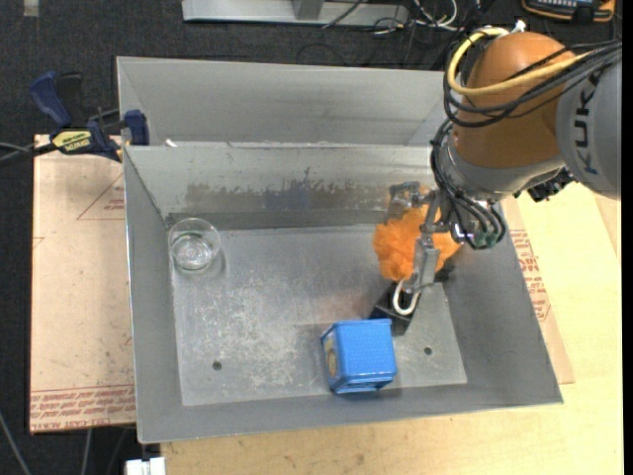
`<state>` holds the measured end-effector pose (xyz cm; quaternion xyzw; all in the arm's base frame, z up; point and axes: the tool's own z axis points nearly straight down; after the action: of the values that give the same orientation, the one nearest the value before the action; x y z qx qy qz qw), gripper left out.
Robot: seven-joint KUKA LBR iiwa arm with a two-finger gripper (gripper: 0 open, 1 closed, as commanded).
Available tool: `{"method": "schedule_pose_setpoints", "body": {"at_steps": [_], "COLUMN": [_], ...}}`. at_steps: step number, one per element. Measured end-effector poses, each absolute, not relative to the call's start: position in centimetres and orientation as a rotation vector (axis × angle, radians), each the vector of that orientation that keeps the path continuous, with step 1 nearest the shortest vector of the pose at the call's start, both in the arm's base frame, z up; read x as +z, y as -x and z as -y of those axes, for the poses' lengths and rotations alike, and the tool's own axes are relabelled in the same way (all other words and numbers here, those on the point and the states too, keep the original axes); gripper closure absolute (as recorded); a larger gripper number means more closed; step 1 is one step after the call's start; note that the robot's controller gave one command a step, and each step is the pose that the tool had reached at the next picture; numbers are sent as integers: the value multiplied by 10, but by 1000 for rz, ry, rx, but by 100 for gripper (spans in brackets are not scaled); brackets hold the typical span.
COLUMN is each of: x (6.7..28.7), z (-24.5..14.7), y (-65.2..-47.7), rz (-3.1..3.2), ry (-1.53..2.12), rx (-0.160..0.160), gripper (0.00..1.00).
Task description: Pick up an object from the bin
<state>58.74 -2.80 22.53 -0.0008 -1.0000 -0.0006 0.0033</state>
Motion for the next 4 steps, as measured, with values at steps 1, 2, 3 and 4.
{"method": "schedule_pose_setpoints", "body": {"at_steps": [1,2,3,4], "x": [230,186,146,84], "z": [28,40,45,69], "y": [-589,-590,-588,-584], "rz": [3143,3148,3123,3074], "ry": [2,-77,-337,-687], "rx": [-1,-1,-3,14], "gripper": [0,0,0,100]}}
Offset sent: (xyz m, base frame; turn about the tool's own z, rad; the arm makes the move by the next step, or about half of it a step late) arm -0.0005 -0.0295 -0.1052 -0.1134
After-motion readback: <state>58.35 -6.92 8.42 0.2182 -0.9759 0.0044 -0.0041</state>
